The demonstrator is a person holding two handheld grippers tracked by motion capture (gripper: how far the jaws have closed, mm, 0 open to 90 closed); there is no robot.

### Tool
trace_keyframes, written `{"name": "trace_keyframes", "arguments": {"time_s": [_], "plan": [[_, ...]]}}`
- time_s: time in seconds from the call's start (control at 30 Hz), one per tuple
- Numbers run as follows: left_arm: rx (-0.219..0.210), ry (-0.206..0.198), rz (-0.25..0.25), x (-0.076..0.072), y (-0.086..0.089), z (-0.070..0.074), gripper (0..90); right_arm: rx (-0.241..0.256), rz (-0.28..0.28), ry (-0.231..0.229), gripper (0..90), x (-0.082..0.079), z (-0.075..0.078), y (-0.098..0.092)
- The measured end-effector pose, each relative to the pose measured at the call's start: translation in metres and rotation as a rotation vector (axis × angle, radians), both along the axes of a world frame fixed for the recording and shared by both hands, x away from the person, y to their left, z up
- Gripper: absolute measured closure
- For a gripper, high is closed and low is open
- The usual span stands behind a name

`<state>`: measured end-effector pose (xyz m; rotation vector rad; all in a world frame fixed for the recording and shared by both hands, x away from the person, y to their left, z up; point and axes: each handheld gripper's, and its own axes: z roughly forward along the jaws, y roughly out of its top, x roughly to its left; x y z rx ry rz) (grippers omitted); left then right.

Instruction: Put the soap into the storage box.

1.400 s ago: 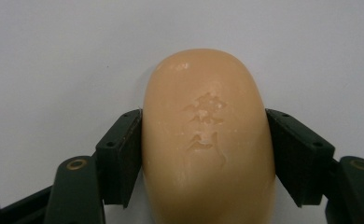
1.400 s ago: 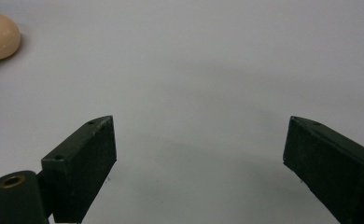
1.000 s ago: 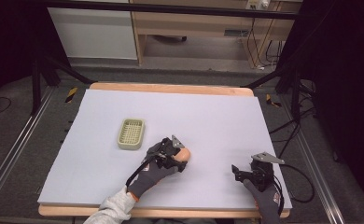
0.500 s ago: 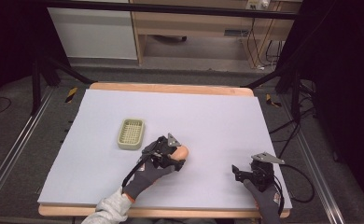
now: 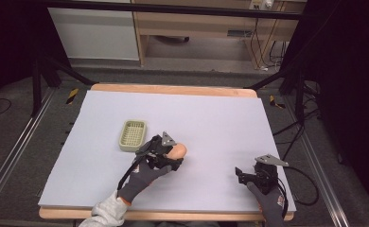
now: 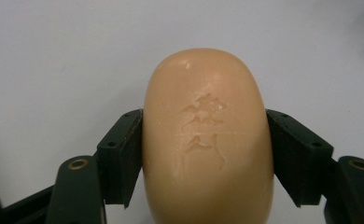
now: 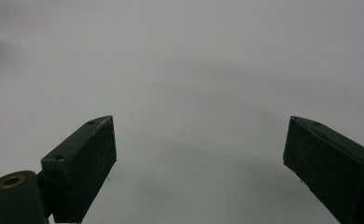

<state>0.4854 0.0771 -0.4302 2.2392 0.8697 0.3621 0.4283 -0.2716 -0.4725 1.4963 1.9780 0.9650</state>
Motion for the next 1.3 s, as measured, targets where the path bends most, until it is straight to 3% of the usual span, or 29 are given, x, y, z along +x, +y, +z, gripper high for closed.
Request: {"name": "trace_keyframes", "arguments": {"time_s": [0.87, 1.3], "plan": [[-0.025, -0.037, 0.077, 0.003, 0.034, 0.020, 31.5, -0.002, 0.003, -0.003, 9.8, 0.000, 0.000, 0.000], [-0.063, -0.054, 0.138, 0.009, 0.054, 0.028, 31.6, 0.004, -0.002, -0.001, 9.8, 0.000, 0.001, 0.001]]}}
